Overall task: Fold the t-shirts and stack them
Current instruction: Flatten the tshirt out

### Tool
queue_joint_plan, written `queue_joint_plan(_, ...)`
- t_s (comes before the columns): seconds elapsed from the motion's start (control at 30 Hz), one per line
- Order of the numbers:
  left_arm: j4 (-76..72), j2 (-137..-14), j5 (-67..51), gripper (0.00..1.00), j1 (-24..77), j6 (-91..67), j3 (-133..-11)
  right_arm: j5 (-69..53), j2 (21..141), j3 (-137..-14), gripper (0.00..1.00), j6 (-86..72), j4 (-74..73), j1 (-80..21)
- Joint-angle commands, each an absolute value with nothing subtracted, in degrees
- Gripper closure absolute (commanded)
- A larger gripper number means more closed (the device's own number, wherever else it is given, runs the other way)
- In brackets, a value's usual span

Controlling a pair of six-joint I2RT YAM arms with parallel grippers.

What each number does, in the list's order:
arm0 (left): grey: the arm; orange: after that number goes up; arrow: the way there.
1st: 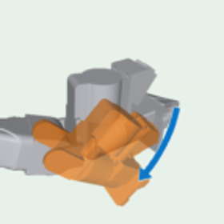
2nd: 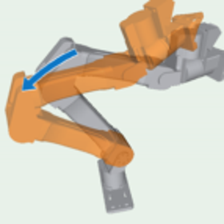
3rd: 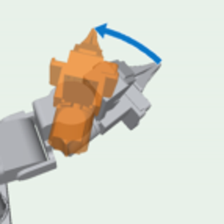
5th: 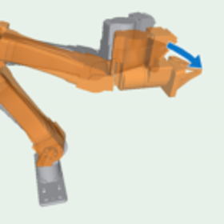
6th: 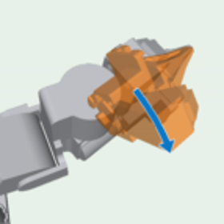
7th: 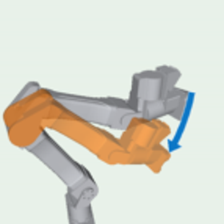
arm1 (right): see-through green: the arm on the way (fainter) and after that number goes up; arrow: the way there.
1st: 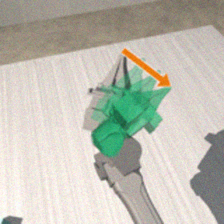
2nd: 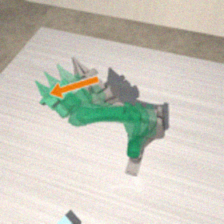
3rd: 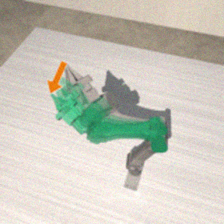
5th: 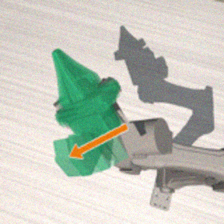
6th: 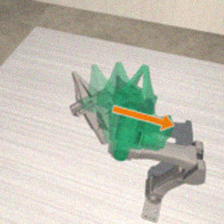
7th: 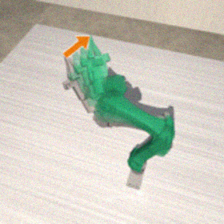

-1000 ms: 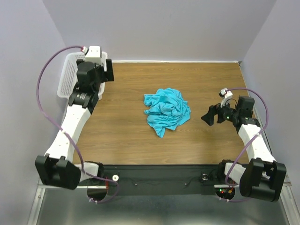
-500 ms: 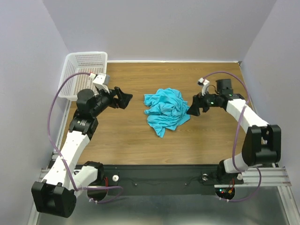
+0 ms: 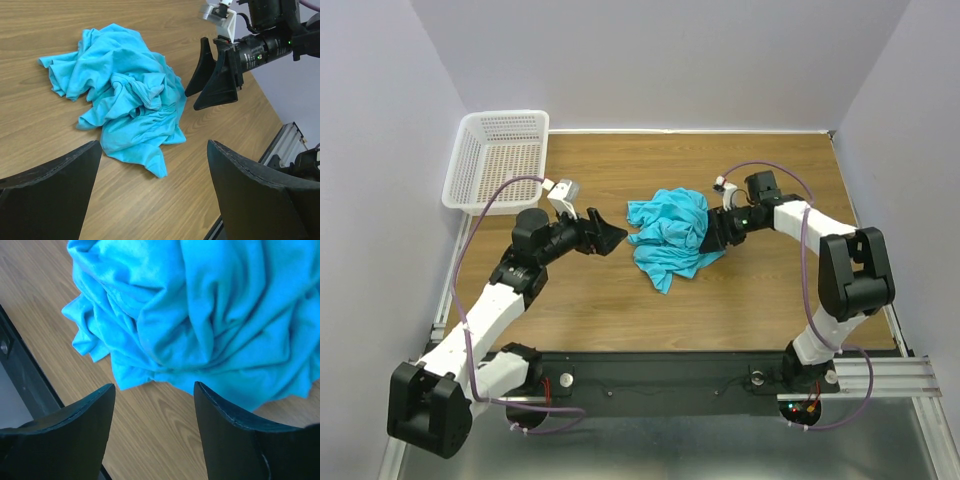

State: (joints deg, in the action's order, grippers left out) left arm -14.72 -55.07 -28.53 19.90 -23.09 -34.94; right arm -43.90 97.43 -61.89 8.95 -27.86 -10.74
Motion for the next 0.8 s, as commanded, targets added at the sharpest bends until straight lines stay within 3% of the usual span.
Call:
queue_joint_plan(0.0,-20.04,-52.65,-27.69,0.02,20.57,-25.22,-33.32,-44.39,99.40,-65.65,0.32,7.03,-25.58,-13.62)
queue_joint_plan(0.23,-20.57,-52.03,-27.42,0.02,20.65,-25.66,-32.26,-41.31,102.30,-67.68,0.36,6.86,-24.70,-15.03)
queue_joint_plan(0.47,-20.66,-52.65,-27.25,0.01,20.74,-25.58,-31.99,-39.82,104.50,-68.91,0.47,7.03,-24.52,-15.47)
queue_joint_plan(0.77,-21.01,-52.91,-27.42,0.02,20.74,-25.40,-31.73,-39.38,105.82,-70.31,0.86,6.94,-24.61,-15.56)
